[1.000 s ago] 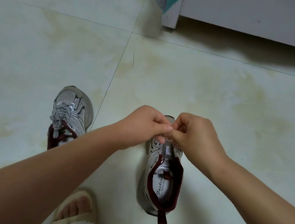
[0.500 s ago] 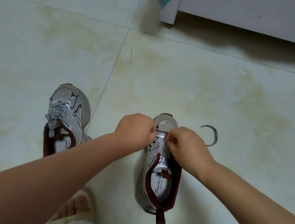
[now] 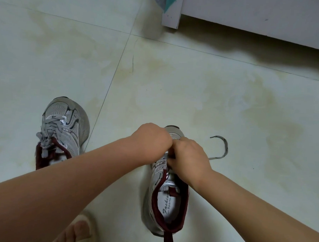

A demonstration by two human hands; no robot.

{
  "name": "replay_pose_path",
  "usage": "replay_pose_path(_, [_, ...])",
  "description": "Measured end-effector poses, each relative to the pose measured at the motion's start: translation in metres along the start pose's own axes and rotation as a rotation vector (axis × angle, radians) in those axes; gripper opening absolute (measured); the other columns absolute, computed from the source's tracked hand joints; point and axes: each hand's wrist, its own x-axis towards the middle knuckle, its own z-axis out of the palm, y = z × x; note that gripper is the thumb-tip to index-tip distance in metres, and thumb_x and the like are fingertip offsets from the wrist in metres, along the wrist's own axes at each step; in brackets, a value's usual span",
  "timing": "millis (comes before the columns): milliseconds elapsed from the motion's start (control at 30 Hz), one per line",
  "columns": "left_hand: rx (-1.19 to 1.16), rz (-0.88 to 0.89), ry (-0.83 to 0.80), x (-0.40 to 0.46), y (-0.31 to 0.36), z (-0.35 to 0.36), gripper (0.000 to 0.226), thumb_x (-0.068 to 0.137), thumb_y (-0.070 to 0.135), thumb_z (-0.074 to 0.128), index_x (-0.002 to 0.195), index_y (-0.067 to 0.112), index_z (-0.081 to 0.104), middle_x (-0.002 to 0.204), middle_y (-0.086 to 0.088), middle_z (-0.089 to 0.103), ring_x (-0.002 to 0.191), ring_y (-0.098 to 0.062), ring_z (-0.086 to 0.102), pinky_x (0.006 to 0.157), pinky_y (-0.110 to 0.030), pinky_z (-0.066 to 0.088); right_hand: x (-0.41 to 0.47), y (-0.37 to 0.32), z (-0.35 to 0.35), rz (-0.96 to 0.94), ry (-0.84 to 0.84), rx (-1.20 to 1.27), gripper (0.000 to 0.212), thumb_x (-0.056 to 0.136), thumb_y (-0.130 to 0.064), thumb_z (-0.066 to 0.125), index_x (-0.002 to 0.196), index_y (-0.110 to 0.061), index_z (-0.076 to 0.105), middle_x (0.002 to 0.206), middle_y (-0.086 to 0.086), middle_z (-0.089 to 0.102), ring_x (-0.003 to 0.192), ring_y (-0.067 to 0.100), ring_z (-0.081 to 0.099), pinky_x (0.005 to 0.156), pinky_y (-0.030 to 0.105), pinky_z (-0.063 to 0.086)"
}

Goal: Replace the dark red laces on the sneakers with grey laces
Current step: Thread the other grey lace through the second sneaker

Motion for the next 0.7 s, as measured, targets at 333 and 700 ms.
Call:
replay_pose_path(333, [-0.660,-0.383,0.207,-0.005,0.005,0.028,0.007,0.082,0.018,0.056,0.077,0.020,0.062,0.086,0.002,0.065,0.088,-0.018,0.058,0.066,-0.025,0.039,0.004,0.002,0.001,-0.024,0.015,-0.038,0.017,0.085,-0.022,0.051,0.098,-0.012,0.056,0.104,0.009,0.057,0.097,0.028,0.053,0.068,0.031,0.037])
replay_pose_path(700, [-0.930,-0.308,0.355,-0.017,0.009,0.051,0.011,0.085,0.017,0.059,0.078,0.012,0.067,0.075,0.007,0.053,0.082,-0.017,0.053,0.072,-0.028,0.038,0.007,-0.002,-0.007,-0.188,-0.056,-0.263,0.018,0.088,-0.008,0.046,0.101,-0.006,0.057,0.107,0.013,0.060,0.099,0.030,0.057,0.065,0.030,0.032])
